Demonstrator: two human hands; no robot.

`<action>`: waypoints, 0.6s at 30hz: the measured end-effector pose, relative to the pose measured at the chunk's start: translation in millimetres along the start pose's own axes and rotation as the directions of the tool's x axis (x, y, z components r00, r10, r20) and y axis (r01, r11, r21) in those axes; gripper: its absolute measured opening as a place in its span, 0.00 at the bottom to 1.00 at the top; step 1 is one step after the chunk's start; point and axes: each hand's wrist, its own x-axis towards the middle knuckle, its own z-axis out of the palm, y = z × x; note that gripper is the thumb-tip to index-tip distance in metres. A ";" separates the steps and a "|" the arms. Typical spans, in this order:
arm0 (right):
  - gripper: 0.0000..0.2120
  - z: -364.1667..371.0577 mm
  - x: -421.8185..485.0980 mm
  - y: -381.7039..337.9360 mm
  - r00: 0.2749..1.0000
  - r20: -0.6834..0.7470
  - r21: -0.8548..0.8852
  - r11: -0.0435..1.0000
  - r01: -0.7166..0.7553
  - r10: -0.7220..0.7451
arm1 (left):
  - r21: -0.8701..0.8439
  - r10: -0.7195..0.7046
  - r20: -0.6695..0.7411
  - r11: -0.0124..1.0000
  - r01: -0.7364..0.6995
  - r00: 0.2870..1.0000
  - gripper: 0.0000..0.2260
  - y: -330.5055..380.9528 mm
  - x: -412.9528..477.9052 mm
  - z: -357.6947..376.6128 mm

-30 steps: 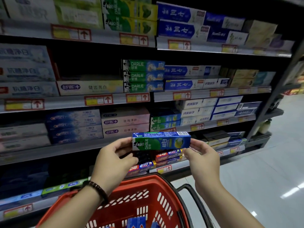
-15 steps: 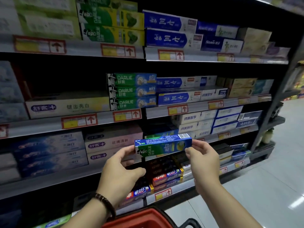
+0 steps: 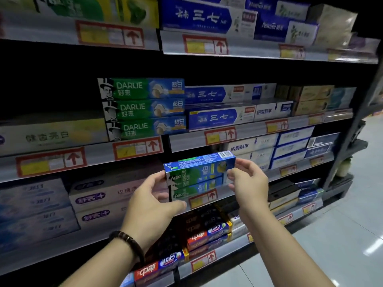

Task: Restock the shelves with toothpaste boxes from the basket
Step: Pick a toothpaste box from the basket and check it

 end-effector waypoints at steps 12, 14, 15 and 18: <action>0.16 22.2 48.7 31.7 0.998 0.051 0.025 0.999 0.041 -0.042 | 0.085 -0.027 0.010 0.996 0.026 1.000 0.44 -22.3 45.3 19.5; 0.17 23.5 51.6 36.3 0.996 0.077 0.034 0.999 0.031 -0.033 | 0.115 -0.025 -0.003 0.993 0.025 1.000 0.45 -21.5 50.6 17.1; 0.17 24.7 53.2 37.8 0.996 0.086 0.038 0.999 0.023 -0.026 | 0.132 -0.021 -0.009 0.991 0.022 1.000 0.45 -21.4 52.6 16.4; 0.18 29.4 55.9 39.6 0.996 0.093 0.059 0.998 0.009 -0.014 | 0.190 -0.009 -0.019 0.982 0.012 1.000 0.45 -23.2 54.7 17.7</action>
